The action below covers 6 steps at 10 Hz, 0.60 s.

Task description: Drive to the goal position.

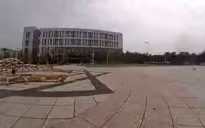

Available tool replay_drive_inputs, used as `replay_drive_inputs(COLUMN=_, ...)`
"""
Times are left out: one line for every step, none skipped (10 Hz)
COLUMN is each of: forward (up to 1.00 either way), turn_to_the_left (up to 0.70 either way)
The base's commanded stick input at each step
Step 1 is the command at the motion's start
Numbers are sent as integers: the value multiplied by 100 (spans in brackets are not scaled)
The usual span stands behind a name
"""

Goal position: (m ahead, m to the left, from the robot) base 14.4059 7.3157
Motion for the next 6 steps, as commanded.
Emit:
replay_drive_inputs(forward=100, turn_to_the_left=9)
replay_drive_inputs(forward=100, turn_to_the_left=35)
replay_drive_inputs(forward=100, turn_to_the_left=14)
replay_drive_inputs(forward=100, turn_to_the_left=0)
replay_drive_inputs(forward=100, turn_to_the_left=0)
replay_drive_inputs(forward=100, turn_to_the_left=0)
